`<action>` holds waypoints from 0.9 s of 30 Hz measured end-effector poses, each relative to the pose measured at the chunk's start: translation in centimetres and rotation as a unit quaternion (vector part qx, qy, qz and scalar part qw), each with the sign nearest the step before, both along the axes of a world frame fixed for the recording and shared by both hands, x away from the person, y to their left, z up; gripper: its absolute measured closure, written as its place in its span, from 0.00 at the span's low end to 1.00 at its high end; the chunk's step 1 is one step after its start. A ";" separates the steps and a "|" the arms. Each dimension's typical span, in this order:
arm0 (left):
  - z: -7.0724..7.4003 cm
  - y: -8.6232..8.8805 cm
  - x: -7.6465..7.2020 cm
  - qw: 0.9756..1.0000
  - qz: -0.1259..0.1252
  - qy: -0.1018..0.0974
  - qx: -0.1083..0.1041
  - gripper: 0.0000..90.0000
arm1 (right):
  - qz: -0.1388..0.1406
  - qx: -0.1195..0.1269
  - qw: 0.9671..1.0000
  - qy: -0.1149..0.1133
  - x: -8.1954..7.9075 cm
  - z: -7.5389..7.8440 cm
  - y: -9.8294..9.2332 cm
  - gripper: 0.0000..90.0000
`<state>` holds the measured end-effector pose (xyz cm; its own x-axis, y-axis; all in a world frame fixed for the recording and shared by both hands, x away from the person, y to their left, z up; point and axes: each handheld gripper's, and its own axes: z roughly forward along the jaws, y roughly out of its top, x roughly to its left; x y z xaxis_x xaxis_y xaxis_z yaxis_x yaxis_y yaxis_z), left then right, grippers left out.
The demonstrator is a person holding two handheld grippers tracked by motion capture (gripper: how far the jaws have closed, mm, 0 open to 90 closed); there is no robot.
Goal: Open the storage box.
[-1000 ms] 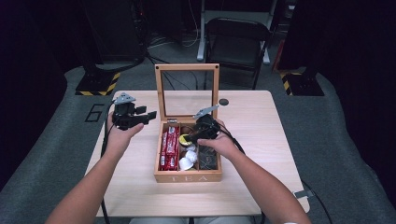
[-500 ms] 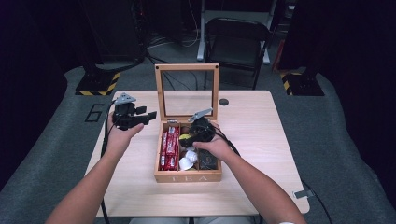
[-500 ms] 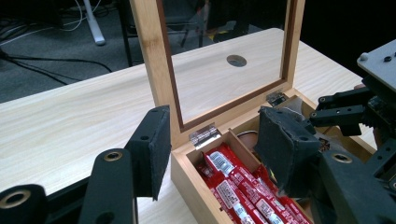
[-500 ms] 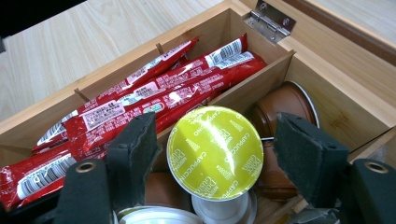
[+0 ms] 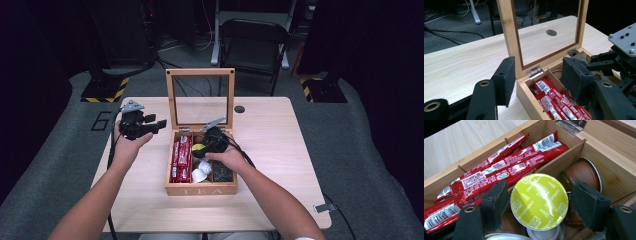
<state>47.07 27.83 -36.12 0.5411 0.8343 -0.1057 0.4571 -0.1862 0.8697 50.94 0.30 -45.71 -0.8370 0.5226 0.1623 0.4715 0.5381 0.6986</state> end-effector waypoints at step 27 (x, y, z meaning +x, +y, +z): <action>0.2 0.0 0.0 1.000 0.001 -0.002 -0.001 0.50 | 0.007 -0.008 1.000 -0.007 0.1 -0.1 0.4 0.41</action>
<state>47.06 27.82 -35.96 0.5402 0.8350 -0.1049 0.4546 -0.1847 0.8713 51.04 0.66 -45.83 -0.8468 0.5127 0.1421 0.4537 0.5565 0.6960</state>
